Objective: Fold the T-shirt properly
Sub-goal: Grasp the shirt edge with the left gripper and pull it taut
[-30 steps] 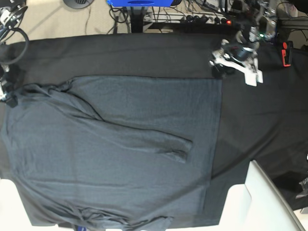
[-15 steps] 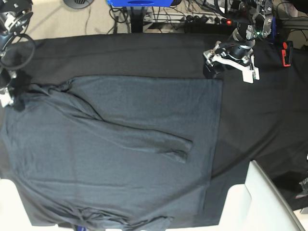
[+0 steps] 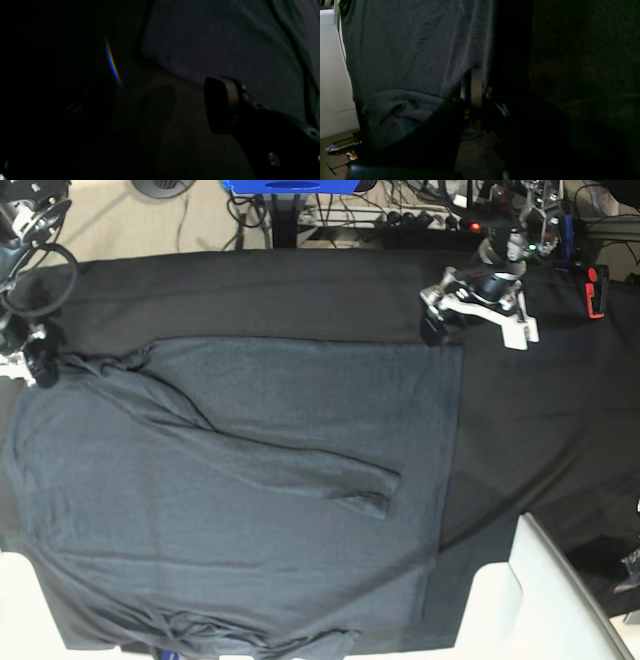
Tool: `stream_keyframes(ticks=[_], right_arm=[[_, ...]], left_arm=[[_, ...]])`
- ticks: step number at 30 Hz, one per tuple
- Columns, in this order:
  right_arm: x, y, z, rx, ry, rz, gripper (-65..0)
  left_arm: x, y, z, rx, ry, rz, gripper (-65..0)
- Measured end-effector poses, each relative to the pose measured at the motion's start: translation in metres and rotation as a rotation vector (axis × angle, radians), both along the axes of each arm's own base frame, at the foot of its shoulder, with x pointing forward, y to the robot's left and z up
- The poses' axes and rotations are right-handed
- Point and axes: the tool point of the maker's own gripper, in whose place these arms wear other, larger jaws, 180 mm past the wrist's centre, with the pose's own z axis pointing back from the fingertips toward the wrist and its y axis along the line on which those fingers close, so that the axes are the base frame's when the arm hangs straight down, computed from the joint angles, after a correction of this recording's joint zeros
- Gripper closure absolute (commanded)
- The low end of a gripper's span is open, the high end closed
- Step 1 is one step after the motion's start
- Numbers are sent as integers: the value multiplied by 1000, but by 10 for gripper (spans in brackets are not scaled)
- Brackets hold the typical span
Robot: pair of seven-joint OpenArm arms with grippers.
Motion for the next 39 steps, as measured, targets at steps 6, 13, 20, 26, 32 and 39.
stream_keyframes(ticks=[6,13,20,26,32,39], right_arm=[[0,0,0,0,0,3,-3],[-1,0,0,0,2,4,-3],[-4,-2,-1,-2,5,1,-3],[-7,-2,-2,0,6,-3,-3],[-8,-2,-2,-2,5,2,-3],[-10,-5,1,-27,14,16,-2]], left_arm=[[24,10,-3,6,-33,37,-535],[42,-12,-2,-6,-48,-6,-532],[51,-44,-4,-51,-61,-57,-532],[53,-44,-3,-53,-69,-51,-512],[54,-41,-17,-62,-28,-35,-2],[64,-46,-14,-70,-12,-49,0]])
